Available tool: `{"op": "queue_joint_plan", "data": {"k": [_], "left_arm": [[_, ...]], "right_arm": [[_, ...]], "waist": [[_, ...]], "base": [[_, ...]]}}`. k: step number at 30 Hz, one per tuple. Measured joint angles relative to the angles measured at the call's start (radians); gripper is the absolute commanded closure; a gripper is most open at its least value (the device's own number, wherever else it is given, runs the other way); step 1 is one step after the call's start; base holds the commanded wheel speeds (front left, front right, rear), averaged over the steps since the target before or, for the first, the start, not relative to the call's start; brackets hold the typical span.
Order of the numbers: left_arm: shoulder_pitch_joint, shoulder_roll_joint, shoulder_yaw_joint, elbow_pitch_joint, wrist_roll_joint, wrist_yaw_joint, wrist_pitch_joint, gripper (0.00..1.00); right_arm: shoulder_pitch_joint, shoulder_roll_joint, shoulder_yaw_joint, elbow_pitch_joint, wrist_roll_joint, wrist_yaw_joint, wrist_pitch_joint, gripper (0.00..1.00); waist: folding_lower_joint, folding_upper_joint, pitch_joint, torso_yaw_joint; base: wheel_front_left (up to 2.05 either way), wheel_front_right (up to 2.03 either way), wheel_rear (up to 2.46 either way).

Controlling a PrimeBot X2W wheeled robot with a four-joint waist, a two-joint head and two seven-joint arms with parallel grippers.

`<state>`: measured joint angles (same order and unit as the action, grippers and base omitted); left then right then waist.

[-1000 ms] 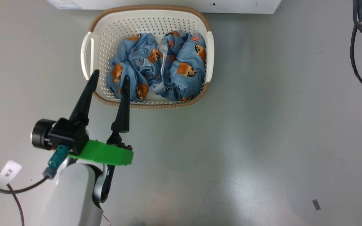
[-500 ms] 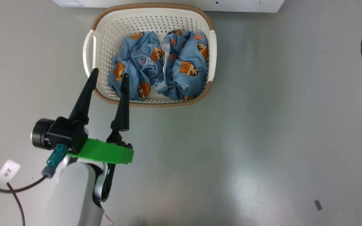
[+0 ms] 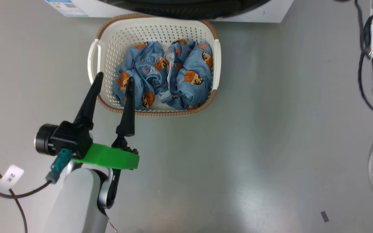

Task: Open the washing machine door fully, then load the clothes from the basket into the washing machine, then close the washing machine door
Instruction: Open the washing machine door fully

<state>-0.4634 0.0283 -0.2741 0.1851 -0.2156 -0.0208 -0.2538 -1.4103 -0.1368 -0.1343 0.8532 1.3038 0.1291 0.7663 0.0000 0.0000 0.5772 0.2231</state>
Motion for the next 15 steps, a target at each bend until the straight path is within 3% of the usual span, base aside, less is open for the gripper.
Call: {"op": "queue_joint_plan", "data": {"k": [15], "left_arm": [[0.056,0.000,-0.006,0.031,0.014,-0.010,0.000,0.00]], "right_arm": [[0.249,0.043,0.022,-0.158,0.058,0.000,0.089,1.00]], "waist": [[0.0000,0.0000,-0.090,-0.010]], "base": [[0.00,0.00,0.00]]}}
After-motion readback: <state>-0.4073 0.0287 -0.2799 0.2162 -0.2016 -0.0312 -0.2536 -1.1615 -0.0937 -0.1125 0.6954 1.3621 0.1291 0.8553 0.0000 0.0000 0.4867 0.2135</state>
